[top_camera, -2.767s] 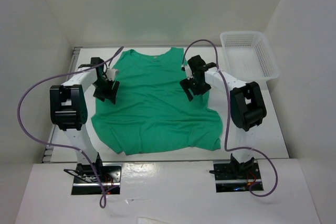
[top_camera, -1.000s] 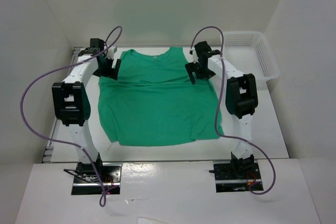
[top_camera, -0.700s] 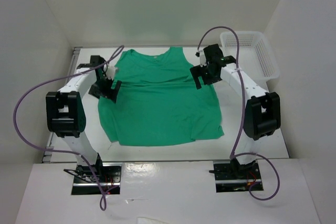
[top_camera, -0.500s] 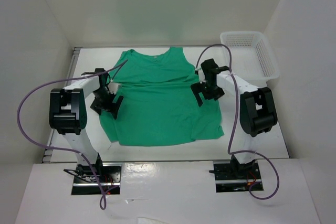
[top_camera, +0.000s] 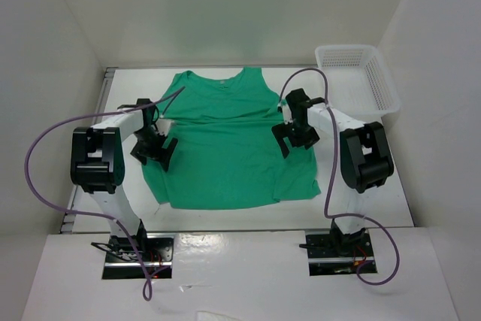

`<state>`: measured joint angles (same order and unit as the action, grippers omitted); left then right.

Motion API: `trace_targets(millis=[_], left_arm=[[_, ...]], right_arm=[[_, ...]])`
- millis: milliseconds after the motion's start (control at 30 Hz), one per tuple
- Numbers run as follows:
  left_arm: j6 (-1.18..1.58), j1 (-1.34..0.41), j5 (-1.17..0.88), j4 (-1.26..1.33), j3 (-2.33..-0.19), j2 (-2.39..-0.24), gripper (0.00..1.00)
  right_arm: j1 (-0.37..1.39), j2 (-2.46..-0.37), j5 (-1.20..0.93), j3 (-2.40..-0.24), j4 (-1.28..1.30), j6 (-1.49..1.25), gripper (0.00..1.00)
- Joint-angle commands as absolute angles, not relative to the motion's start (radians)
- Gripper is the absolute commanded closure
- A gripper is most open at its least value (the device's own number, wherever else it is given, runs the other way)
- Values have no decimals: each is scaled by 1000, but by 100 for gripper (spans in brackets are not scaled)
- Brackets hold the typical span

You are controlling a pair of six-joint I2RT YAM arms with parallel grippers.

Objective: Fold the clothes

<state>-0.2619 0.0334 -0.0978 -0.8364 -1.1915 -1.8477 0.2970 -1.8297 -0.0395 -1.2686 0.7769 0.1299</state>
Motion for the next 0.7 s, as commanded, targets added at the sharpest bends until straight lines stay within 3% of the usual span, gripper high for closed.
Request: trace_targets(millis=[0, 667], left_arm=[[-313, 32, -118, -822, -1114, -1885, 1], [-440, 81, 107, -871, -1178, -1908, 1]], right_arm=[[307, -1865, -6, -1255, 755, 146, 1], [296, -1994, 114, -1318, 726, 195, 1]])
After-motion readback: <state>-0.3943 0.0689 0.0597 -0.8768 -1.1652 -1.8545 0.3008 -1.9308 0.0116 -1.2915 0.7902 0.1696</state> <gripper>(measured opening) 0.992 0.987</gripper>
